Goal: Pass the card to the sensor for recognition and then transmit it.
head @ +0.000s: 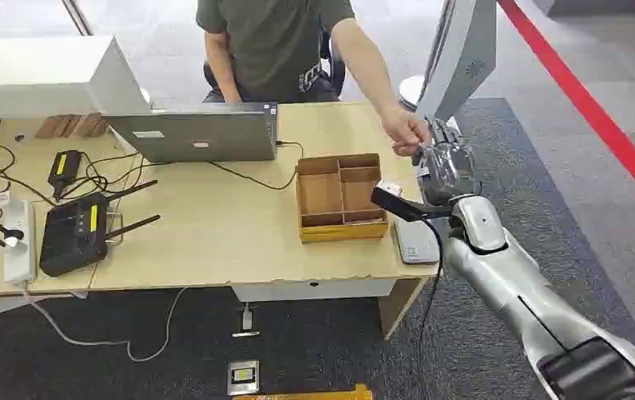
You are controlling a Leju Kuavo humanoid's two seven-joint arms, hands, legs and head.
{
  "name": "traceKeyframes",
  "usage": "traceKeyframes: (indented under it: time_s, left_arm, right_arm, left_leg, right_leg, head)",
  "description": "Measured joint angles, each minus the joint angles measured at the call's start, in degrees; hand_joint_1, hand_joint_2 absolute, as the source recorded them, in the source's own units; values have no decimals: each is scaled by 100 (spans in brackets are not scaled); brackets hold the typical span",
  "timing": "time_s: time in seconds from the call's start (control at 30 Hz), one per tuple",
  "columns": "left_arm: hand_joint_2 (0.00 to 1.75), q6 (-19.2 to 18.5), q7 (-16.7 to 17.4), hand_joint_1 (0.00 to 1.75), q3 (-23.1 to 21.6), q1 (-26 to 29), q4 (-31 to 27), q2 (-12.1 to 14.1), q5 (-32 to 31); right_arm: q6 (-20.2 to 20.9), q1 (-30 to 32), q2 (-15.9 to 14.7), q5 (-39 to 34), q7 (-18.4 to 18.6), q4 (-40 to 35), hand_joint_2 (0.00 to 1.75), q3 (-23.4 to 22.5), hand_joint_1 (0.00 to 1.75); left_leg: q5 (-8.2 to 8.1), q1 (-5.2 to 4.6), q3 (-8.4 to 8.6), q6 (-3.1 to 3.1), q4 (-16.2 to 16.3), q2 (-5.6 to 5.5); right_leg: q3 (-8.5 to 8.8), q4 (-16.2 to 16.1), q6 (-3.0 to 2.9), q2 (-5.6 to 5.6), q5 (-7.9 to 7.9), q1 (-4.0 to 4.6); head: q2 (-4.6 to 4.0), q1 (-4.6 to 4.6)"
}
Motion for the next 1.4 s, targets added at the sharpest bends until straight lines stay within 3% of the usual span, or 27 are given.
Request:
traceKeyframes:
  time_s: [0.73,0.87,1.4]
  left_arm:
    - [0,20,37,0,-44,0,0,13,72]
    - [0,44,35,0,-44,-1,0,46,103]
    - [0,59,22,0,-44,-1,0,46,155]
  right_arm:
    - [-83,578,-225,-113,-50,210,175,-17,175]
    - [-177,896,-260,-310,-230,608,175,-37,175]
    - [-243,1102,-194,-612,-453,1071,175,-42,175]
  left_leg:
    - [-2,0,-2,-1,0,0]
    - [-3,0,-3,-1,0,0]
    - [-3,0,-2,-1,0,1]
  right_leg:
    - [-2,-1,0,0,-1,0]
    - [-2,-1,0,1,-1,0]
    - [-2,-1,0,1,-1,0]
  head:
    - [0,0]
    - [0,-2]
    - [0,0]
